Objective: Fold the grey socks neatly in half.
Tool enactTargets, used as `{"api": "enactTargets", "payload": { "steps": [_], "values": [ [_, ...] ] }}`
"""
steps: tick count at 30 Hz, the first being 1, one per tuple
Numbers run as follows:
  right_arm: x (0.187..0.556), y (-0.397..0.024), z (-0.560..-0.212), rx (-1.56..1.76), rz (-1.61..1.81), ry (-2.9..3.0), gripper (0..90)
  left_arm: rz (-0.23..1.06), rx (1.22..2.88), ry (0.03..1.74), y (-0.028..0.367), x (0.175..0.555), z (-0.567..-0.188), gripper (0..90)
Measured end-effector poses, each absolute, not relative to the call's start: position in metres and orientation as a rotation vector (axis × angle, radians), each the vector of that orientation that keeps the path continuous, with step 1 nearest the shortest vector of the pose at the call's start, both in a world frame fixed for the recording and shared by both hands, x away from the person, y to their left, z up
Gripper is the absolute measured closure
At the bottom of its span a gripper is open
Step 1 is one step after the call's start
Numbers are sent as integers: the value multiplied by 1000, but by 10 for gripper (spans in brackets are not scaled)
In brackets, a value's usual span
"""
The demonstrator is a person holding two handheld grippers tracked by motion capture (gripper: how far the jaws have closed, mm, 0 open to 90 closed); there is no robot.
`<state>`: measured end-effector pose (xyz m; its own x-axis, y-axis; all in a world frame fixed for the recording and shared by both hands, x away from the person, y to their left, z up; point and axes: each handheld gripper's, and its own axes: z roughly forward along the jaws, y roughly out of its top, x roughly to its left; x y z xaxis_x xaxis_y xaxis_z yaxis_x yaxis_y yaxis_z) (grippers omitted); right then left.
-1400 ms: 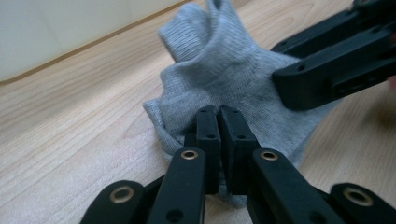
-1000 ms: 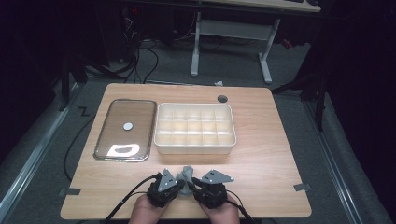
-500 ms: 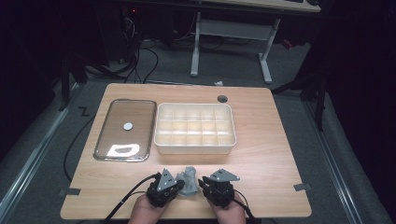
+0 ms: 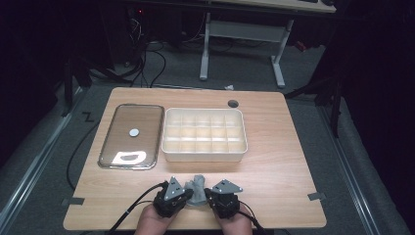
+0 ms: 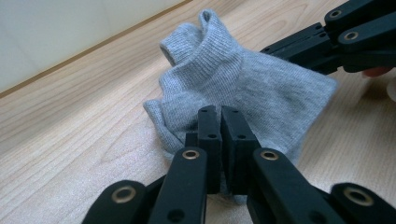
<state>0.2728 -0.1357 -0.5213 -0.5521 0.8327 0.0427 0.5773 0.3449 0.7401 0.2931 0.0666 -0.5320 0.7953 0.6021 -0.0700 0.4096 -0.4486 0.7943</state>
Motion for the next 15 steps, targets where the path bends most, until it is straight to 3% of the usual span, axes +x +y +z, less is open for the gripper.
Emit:
{"api": "enactTargets", "payload": {
  "steps": [15],
  "values": [
    [264,-117,-507,1129,1133,2304,900,273,2101,748,67,293,-532,868]
  ]
}}
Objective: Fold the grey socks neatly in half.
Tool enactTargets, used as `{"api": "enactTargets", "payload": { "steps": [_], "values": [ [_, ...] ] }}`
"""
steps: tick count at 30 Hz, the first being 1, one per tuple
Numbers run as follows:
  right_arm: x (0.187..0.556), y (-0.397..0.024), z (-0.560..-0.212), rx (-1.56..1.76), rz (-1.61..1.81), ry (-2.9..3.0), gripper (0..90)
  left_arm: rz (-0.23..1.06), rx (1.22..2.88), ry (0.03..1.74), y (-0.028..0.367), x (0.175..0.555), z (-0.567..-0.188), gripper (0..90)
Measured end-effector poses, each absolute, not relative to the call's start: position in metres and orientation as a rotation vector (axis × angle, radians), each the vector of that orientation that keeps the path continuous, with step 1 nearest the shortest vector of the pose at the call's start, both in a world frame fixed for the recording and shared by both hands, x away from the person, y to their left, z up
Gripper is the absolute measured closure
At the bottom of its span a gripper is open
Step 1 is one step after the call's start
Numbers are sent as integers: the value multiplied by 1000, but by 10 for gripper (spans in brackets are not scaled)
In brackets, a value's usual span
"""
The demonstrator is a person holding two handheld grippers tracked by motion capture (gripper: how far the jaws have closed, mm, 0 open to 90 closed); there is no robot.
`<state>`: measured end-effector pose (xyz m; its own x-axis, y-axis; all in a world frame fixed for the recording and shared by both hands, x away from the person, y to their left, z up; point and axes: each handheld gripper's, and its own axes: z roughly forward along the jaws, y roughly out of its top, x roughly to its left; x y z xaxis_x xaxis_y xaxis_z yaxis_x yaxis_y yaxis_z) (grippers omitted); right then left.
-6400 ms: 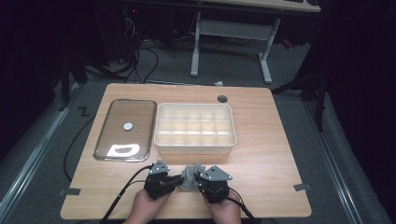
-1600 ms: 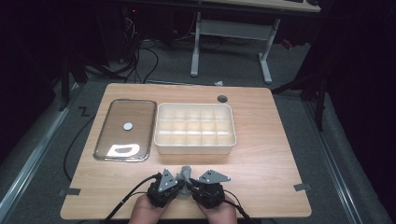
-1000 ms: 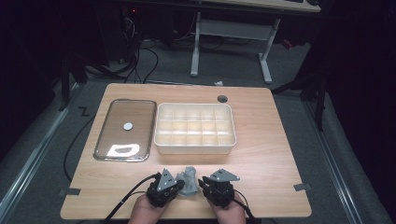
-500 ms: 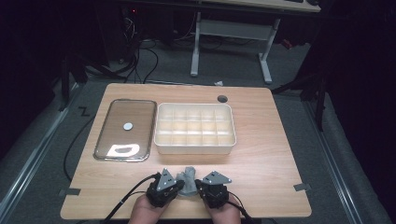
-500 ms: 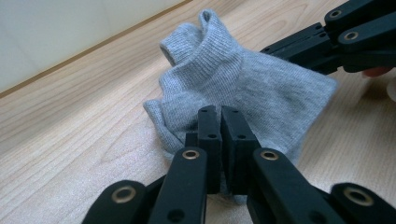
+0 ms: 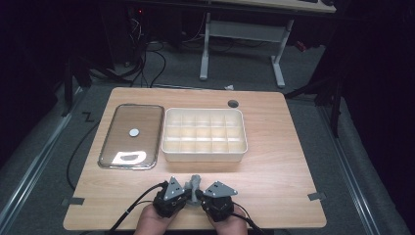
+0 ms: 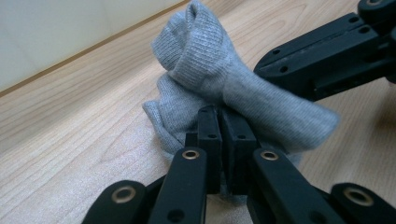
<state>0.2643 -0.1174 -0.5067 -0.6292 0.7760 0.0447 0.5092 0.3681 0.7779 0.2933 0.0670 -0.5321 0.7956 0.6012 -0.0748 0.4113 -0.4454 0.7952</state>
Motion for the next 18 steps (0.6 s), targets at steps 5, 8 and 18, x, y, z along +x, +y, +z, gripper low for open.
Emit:
{"api": "enactTargets", "payload": {
  "steps": [5,8,18],
  "values": [
    [267,-116,-507,1130,1124,2301,900,265,2100,751,67,294,-532,860],
    [268,-119,-508,1140,1122,2295,900,249,2095,750,68,294,-531,845],
    [272,-129,-513,1187,1101,2283,900,192,2024,755,84,297,-513,790]
  ]
}}
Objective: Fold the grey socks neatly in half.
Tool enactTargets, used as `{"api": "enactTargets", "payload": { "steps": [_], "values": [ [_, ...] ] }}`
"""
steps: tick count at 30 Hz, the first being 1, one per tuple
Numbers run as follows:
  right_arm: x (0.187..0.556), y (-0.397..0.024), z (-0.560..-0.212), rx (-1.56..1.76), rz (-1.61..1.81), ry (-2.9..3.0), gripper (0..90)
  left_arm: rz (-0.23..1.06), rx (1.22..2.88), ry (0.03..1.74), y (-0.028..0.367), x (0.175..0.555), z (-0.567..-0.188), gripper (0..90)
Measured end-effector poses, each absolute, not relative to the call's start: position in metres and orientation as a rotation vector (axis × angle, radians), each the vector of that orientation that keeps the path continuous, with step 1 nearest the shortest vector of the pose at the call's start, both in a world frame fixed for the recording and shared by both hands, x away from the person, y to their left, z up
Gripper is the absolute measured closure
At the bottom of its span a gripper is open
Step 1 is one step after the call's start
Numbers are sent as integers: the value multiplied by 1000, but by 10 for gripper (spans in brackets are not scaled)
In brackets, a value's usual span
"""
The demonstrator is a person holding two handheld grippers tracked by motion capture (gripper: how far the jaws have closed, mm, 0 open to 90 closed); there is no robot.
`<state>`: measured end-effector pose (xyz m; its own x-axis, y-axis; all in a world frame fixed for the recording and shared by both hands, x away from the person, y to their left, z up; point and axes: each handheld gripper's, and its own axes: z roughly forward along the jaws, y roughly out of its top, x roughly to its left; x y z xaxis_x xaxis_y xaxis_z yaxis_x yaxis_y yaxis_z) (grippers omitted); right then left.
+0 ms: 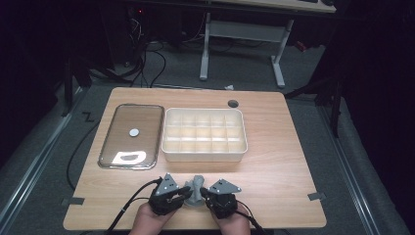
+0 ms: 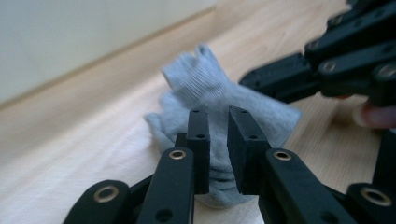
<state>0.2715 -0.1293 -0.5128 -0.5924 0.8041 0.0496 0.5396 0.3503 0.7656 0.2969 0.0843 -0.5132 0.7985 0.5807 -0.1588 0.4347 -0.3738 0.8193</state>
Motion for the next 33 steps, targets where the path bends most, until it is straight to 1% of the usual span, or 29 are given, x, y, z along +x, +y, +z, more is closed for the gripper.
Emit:
{"api": "enactTargets", "payload": {
  "steps": [2,4,6,9,19,25,27,33],
  "values": [
    [271,-130,-513,1189,1098,2282,899,256,2038,771,94,300,-510,804],
    [271,-131,-513,1191,1103,2279,896,309,2106,822,103,306,-514,837],
    [270,-132,-513,1188,1104,2279,896,261,2129,862,106,310,-520,855],
    [269,-133,-512,1192,1104,2281,896,219,2172,844,97,307,-526,862],
    [270,-129,-510,1179,1113,2279,896,166,2138,818,79,306,-529,875],
    [272,-129,-507,1176,1100,2275,897,161,2132,778,65,307,-528,888],
    [272,-129,-507,1177,1097,2277,897,184,2155,745,60,305,-528,888],
    [271,-127,-509,1174,1091,2283,898,178,2173,716,57,303,-529,897]
  ]
}}
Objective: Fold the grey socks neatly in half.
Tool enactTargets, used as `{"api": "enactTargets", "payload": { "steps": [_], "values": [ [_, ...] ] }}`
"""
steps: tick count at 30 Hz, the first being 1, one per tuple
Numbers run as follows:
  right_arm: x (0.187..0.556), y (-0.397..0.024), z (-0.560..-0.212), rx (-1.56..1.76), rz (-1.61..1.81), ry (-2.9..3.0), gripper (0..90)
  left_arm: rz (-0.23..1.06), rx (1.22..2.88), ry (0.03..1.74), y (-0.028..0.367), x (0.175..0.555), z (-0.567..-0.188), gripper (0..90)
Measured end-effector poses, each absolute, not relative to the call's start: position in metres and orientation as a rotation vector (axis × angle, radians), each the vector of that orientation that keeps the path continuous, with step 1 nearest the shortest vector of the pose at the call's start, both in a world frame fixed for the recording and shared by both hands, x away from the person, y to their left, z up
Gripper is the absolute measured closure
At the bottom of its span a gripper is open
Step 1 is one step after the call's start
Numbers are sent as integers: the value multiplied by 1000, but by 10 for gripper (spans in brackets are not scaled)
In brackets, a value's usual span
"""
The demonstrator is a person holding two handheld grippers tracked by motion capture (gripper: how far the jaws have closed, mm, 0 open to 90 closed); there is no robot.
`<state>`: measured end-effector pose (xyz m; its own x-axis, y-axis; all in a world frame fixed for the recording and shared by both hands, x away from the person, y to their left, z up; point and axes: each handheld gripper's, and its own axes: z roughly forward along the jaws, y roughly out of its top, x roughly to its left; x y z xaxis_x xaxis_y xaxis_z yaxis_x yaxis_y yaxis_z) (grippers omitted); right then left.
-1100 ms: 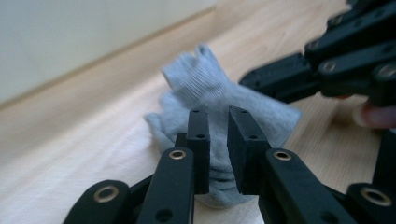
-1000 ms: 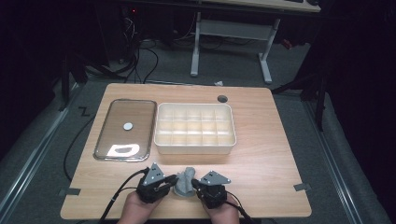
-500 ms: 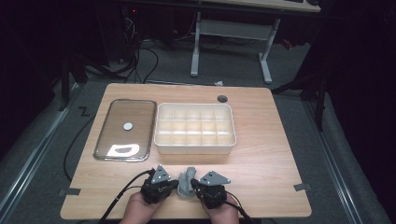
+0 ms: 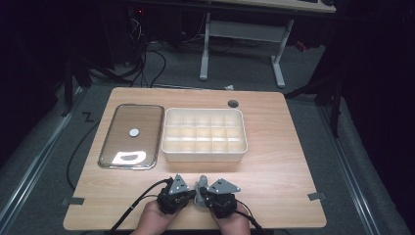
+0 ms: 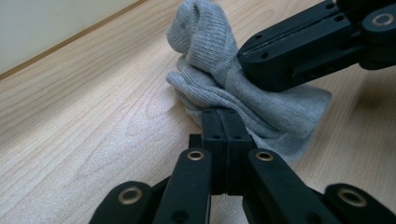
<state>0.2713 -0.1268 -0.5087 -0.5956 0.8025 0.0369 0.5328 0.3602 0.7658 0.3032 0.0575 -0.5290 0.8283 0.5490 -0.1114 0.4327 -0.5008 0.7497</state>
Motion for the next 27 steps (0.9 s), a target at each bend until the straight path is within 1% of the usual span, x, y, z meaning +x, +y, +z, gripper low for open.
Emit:
{"api": "enactTargets", "payload": {
  "steps": [4,7,11,14,17,19,24,25,27],
  "values": [
    [270,-125,-513,1163,1071,2317,900,190,2189,716,59,303,-529,886],
    [267,-123,-519,1163,1073,2306,900,203,2166,751,65,306,-528,766],
    [267,-122,-520,1148,1072,2304,900,226,2081,761,77,308,-517,746],
    [266,-122,-521,1143,1077,2294,900,234,2018,746,83,306,-506,773],
    [265,-124,-523,1148,1101,2285,900,214,1972,725,82,305,-496,842],
    [266,-125,-523,1145,1113,2288,900,187,1963,696,74,305,-489,894],
    [265,-126,-525,1134,1129,2284,900,124,1997,633,37,309,-480,899],
    [265,-126,-525,1131,1132,2286,900,125,2017,636,28,311,-482,900],
    [266,-128,-525,1142,1149,2289,900,107,2028,654,22,316,-486,899]
  ]
}}
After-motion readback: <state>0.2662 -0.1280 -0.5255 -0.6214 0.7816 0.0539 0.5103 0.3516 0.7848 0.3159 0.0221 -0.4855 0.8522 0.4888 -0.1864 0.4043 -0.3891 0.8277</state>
